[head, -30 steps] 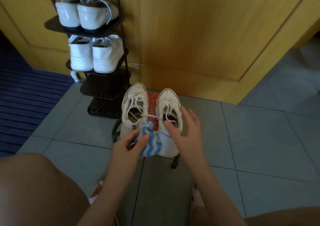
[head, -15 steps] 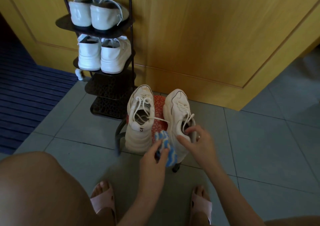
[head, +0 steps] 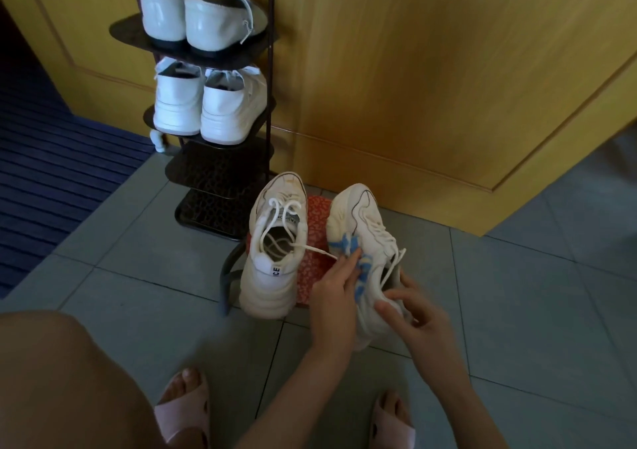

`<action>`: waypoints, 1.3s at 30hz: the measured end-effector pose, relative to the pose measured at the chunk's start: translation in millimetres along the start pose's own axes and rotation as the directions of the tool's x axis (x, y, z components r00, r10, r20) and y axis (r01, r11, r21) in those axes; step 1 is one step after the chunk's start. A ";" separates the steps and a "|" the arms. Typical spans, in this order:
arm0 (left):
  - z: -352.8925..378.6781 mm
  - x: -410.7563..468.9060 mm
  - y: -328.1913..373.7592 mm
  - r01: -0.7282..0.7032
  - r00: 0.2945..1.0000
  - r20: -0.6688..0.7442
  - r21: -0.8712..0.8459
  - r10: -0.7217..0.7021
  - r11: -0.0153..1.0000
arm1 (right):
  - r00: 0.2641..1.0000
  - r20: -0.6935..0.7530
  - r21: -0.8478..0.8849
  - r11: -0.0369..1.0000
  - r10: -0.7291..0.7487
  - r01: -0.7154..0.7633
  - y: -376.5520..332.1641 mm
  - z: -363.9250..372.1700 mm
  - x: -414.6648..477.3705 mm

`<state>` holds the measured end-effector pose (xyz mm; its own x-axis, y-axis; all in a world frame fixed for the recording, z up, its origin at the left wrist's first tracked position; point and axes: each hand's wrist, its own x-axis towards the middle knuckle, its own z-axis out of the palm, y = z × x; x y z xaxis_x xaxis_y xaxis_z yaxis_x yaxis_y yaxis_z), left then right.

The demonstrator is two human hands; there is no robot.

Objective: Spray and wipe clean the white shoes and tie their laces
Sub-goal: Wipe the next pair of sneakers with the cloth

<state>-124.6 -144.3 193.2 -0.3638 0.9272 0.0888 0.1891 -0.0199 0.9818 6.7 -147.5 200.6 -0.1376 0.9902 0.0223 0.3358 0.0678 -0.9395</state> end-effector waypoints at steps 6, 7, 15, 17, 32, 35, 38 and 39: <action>14.9 47.8 4.4 -0.055 0.994 -0.092 0.097 0.064 0.994 | 0.999 0.047 0.090 0.996 -0.002 -0.002 7.1 -4.9 0.5; 17.1 56.5 5.0 -0.068 0.990 -0.112 0.135 0.083 0.988 | 0.999 0.045 0.113 0.994 0.000 -0.005 6.8 -4.7 0.5; 9.5 107.0 2.9 -0.172 0.985 0.023 0.294 0.173 0.940 | 1.000 -0.026 0.077 0.997 -0.001 0.003 12.0 4.2 -0.7; 4.1 91.7 1.2 -0.187 0.982 0.029 0.250 0.185 0.950 | 0.998 -0.066 0.095 0.995 0.002 0.004 13.5 8.5 -1.7; 8.1 36.1 2.4 -0.197 0.980 0.031 0.268 0.196 0.943 | 1.000 -0.019 0.150 0.988 0.025 -0.022 16.5 0.1 -6.8; 12.0 64.3 13.2 -0.203 0.979 0.014 0.248 0.206 0.947 | 1.000 0.000 0.167 0.986 0.028 -0.028 13.2 0.2 -7.2; 13.9 91.6 17.0 -0.198 0.979 0.004 0.276 0.205 0.940 | 0.999 -0.004 0.161 0.986 0.033 -0.032 10.7 1.9 -3.3; 15.8 99.9 16.4 -0.212 0.976 0.015 0.324 0.219 0.922 | 0.999 -0.005 0.167 0.985 0.033 -0.032 10.4 1.6 -0.9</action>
<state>-143.4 -46.1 215.5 -0.3003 0.9058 0.2990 0.5471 -0.0932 0.8319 8.8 -147.8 190.3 -0.1216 0.9926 -0.0069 0.1795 0.0152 -0.9836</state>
